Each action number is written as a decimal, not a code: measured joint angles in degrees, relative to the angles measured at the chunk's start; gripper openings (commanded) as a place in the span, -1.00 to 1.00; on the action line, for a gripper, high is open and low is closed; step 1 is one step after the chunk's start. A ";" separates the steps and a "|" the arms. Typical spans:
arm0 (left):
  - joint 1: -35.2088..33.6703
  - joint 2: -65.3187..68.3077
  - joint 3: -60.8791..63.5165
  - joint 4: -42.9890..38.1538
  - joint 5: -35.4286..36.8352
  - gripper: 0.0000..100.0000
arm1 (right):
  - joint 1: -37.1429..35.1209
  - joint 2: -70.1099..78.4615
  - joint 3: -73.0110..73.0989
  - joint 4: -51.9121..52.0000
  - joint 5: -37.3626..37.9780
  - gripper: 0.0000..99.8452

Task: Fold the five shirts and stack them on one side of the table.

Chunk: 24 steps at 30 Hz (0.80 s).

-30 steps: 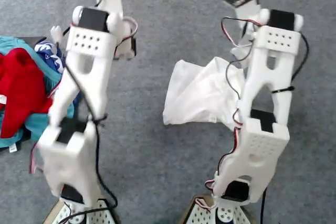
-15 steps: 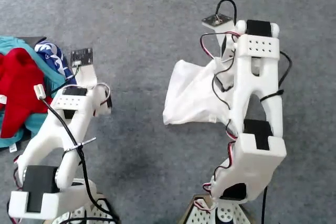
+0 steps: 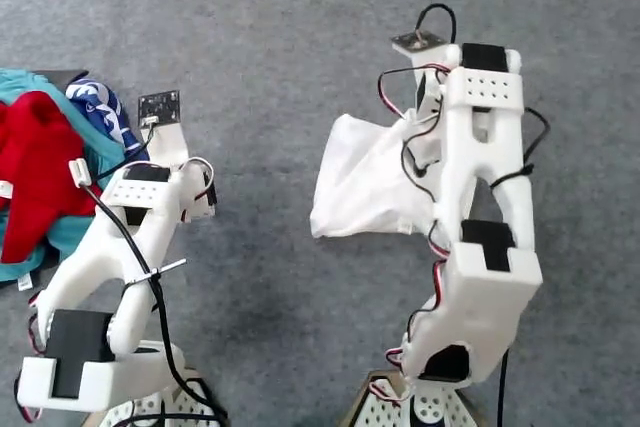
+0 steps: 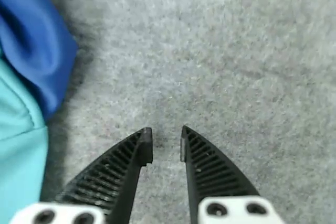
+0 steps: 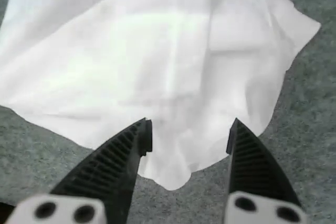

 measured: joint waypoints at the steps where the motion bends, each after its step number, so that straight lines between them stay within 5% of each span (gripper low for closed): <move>1: -0.09 0.00 0.00 0.00 0.00 -0.77 | -0.35 0.62 0.00 -0.26 0.00 -0.56; 24: -0.09 0.00 -0.09 0.00 0.00 -0.77 | -2.73 5.54 0.18 -1.93 0.00 -0.60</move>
